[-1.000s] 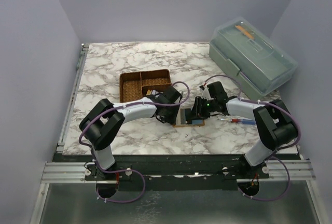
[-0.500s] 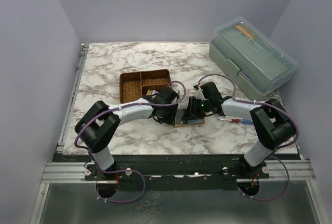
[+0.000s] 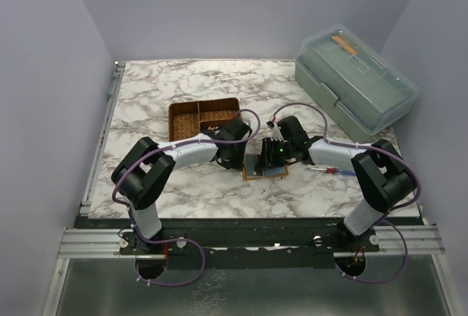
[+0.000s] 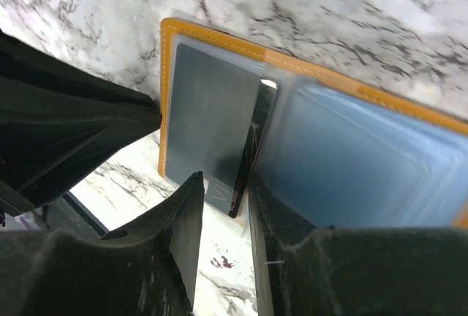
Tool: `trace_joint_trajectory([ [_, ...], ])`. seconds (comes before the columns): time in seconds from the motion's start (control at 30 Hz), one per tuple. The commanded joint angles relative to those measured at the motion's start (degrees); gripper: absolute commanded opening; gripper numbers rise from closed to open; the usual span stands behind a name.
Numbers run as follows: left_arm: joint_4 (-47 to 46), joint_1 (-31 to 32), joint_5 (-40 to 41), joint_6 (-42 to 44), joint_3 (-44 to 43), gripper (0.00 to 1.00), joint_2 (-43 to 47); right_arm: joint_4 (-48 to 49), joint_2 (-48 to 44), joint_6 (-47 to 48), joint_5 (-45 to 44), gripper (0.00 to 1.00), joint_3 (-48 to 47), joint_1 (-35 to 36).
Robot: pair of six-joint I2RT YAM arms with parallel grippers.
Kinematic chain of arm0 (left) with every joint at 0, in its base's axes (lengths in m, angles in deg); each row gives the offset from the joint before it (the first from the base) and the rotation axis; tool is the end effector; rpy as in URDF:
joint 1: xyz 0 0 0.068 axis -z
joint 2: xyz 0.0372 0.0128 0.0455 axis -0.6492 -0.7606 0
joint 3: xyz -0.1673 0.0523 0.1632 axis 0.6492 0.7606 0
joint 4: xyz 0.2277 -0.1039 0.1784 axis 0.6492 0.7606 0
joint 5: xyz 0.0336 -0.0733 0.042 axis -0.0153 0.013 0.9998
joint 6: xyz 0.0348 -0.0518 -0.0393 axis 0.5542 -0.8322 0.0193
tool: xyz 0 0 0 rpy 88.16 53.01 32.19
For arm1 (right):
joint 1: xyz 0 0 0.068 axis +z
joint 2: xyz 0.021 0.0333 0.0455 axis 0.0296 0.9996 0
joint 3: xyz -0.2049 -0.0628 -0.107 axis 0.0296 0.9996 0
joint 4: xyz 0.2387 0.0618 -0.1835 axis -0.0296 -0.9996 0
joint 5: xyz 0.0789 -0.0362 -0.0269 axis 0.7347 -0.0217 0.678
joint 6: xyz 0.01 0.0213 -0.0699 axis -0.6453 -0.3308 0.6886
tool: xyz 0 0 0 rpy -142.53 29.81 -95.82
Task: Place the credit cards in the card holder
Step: Insert the credit card into the card holder.
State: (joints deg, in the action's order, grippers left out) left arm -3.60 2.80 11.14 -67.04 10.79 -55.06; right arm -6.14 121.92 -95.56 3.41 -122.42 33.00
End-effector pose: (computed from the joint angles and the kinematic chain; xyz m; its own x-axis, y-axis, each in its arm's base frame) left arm 0.2791 -0.2698 0.0740 -0.9100 0.1647 -0.3806 0.2921 0.9060 -0.3065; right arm 0.2889 0.2050 0.0569 -0.9234 -0.0578 -0.3795 -0.2822 0.7726 0.5687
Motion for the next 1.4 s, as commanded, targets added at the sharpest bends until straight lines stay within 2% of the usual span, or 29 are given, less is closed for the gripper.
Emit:
trace_joint_trajectory([
  [0.0, -0.56, 1.24, 2.21, 0.79, -1.84, 0.17, -2.62, 2.79, 2.42, 1.93, 1.34, 0.33, -2.16, 2.52],
  [0.13, -0.56, 1.36, 3.34, 0.73, -1.31, 0.17, -1.26, 4.44, 1.80, -0.10, 1.38, 0.33, -1.76, 2.53],
  [0.23, -0.39, 1.38, 3.83, 0.89, -0.31, 0.19, 0.56, -1.08, -0.02, -1.34, -2.83, 0.36, -2.34, 2.44],
  [0.33, 0.02, 1.36, 3.28, 0.73, 0.61, 0.24, 2.56, -6.88, -3.55, -1.64, -5.86, 0.41, -2.60, 2.44],
  [0.47, 1.44, 1.00, 0.25, -0.63, 1.12, 0.31, 5.13, -15.57, -8.80, -2.33, -12.68, 0.56, -3.14, 2.29],
  [0.53, 2.03, 0.80, -1.04, -2.23, 1.15, 0.35, 6.56, -19.71, -9.86, -2.61, -15.30, 0.58, -3.90, 1.39],
  [0.67, 2.95, 0.64, -1.03, -7.54, 0.63, 0.40, 8.72, -24.70, -10.35, -2.49, -21.69, 0.60, -4.70, -0.43],
  [0.73, 2.49, 0.57, -0.32, -11.92, 1.03, 0.54, 9.52, -26.66, -9.50, -1.59, -26.11, 0.61, -5.72, -0.71],
  [0.77, 1.85, 0.59, -0.15, -14.05, 1.74, 0.56, 9.80, -27.59, -8.87, -1.18, -28.13, 0.61, -6.36, -0.77],
  [0.9, -2.05, 0.58, 1.25, -22.97, 5.14, 0.57, 10.86, -29.69, -5.80, -0.48, -35.38, 0.63, -8.31, -0.75],
  [1.03, -8.92, 0.92, 3.84, -28.08, 10.03, 0.59, 11.25, -27.61, -3.00, 0.19, -37.56, 0.65, -8.92, -0.80],
  [1.23, -16.41, 1.44, 10.66, -28.05, 13.48, 0.59, 9.18, -21.46, -0.05, 0.52, -36.53, 0.60, -7.01, -1.46],
  [1.37, -25.67, 1.54, 9.27, -26.43, 16.98, 0.58, 9.30, -17.87, 0.26, 1.21, -34.03, 0.40, -4.47, -1.43],
])
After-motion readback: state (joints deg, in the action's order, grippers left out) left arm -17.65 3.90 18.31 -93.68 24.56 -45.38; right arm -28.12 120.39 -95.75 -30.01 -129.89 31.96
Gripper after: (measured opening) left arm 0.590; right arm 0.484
